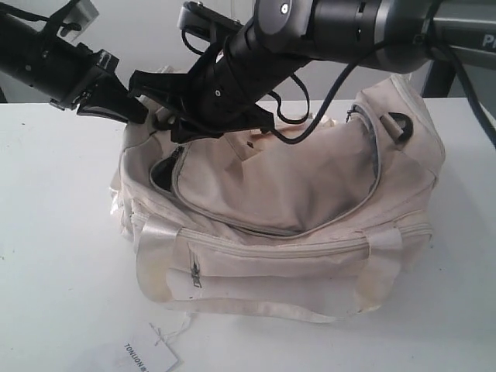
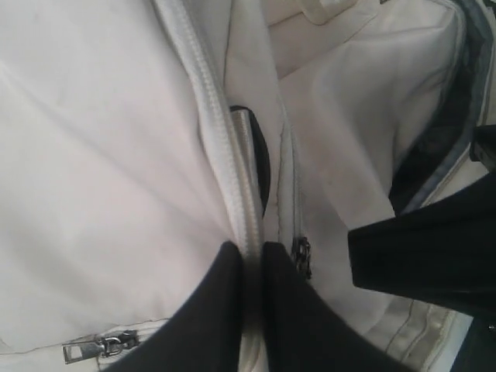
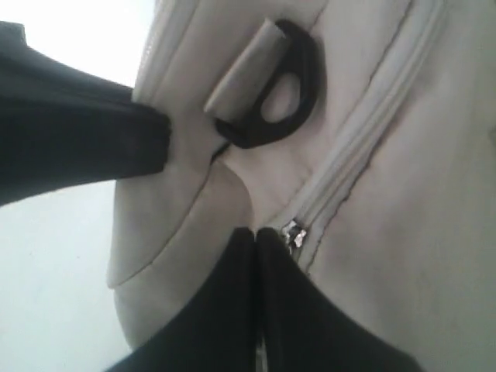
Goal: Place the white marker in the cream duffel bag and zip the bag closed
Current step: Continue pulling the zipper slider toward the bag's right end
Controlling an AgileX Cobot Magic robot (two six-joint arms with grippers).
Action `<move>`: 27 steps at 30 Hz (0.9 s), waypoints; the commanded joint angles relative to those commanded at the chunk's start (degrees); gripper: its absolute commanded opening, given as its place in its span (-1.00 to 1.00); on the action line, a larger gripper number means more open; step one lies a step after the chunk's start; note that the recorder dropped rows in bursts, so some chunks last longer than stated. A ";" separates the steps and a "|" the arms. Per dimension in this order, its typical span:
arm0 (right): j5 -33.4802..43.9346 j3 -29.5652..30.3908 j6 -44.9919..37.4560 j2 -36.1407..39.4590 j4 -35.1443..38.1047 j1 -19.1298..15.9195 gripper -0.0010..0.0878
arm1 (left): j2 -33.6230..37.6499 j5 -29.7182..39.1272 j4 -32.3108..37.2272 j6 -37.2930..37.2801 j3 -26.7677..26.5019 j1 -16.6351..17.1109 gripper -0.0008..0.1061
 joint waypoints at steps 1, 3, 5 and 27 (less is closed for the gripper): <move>0.55 0.00 -0.18 -0.27 0.62 0.00 -0.98 | 0.00 -0.46 0.00 0.00 0.00 0.00 -0.99; 1.89 0.00 -2.51 -0.26 3.28 0.11 -0.98 | 0.00 -0.81 -0.39 0.00 0.00 0.00 -0.99; 2.86 0.00 -4.59 -0.26 5.32 0.34 -0.98 | 0.00 -0.92 -0.96 0.00 0.00 0.00 -0.99; 5.08 0.00 -4.26 6.03 7.13 1.08 -0.55 | 0.00 -1.56 -1.86 0.00 0.00 0.00 -0.99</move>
